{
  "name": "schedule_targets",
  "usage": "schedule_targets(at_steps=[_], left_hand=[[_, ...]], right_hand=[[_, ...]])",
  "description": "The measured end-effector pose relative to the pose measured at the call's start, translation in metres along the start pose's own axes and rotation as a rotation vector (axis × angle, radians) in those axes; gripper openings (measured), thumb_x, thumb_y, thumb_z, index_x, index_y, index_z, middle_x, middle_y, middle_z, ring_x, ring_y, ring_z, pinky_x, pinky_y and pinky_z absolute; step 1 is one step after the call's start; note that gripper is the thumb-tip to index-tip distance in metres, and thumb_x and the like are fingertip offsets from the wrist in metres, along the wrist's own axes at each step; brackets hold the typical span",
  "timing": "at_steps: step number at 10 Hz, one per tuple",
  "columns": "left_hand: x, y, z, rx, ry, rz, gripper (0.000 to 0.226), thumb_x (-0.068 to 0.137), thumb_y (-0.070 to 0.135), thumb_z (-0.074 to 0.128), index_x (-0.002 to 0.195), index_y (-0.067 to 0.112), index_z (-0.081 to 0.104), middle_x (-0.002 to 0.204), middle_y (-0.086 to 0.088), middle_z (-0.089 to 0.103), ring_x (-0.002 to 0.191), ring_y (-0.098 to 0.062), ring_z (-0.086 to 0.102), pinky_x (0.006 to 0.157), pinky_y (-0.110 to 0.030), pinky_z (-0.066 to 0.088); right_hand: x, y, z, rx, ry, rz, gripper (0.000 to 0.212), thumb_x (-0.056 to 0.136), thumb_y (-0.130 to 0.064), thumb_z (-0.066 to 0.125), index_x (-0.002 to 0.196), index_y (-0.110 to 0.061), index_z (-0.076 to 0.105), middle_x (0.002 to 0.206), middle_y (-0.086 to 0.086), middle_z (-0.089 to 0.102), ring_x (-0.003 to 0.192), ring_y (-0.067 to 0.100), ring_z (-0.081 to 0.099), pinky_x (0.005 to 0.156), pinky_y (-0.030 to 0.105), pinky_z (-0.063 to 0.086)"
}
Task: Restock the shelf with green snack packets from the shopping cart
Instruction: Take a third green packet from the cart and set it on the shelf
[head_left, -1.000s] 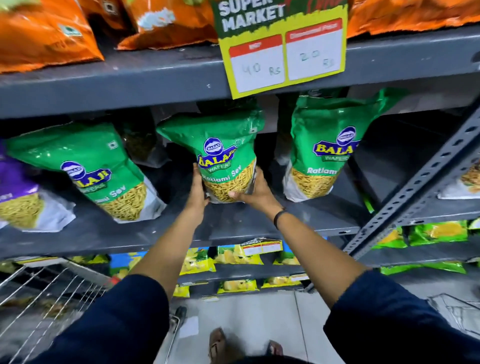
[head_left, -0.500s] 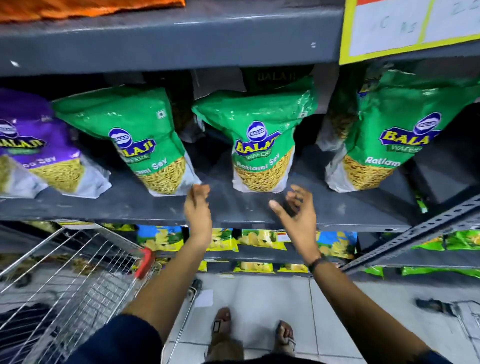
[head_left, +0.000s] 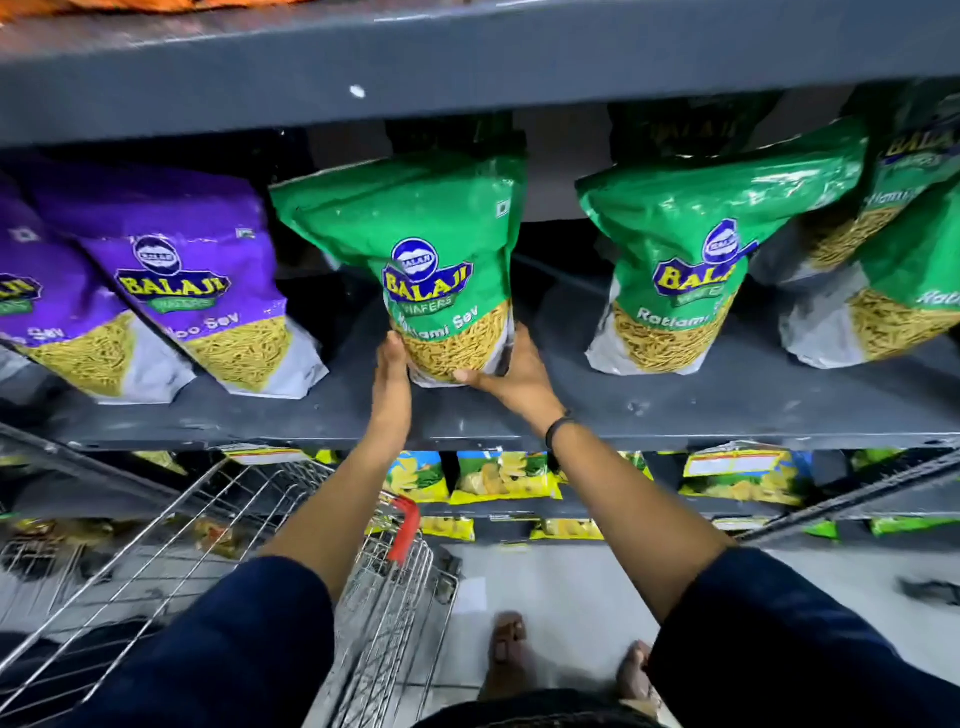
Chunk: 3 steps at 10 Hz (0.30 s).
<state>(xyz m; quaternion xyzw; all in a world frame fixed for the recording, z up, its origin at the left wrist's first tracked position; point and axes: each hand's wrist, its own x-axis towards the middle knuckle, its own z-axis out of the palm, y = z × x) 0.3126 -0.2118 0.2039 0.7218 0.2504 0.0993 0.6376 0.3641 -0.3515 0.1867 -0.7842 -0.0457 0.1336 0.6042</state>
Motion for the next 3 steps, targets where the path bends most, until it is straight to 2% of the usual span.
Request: schedule_targets(at_steps=[1,2,3], left_hand=[[-0.0013,-0.0003,-0.0070,-0.012,-0.041,0.028,0.046,0.096,0.045,0.023,0.137,0.026,0.031,0.132,0.013,0.036,0.126,-0.011,0.038,0.105,-0.026,0.023],[-0.0016,0.0000,-0.0163,-0.054,-0.013,0.030,0.046,0.097,0.042,0.025,0.138,0.022,0.030,0.136,0.011,0.035,0.132,-0.016,0.036,0.111,-0.032,0.028],[-0.0048,-0.0014,-0.0140,-0.057,0.030,-0.018,0.049,0.096,0.041,0.026,0.140,0.018,0.028,0.148,0.001,0.031,0.136,-0.014,0.030,0.115,-0.034,0.024]], right_hand=[[-0.0013,0.0024,0.0118,0.011,0.022,0.005,0.099,0.048,-0.045,0.082,0.130,-0.018,0.034,0.136,0.010,0.048,0.128,0.024,0.045,0.106,0.047,0.041],[-0.0068,-0.0002,0.0196,-0.006,-0.004,-0.022,0.101,0.051,-0.045,0.082,0.134,-0.018,0.031,0.139,0.010,0.044,0.131,0.024,0.041,0.108,0.048,0.039],[-0.0112,-0.0003,0.0185,-0.017,-0.013,-0.057,0.110,0.051,-0.046,0.082,0.140,-0.019,0.023,0.146,0.008,0.037,0.136,0.023,0.036,0.111,0.048,0.036]])
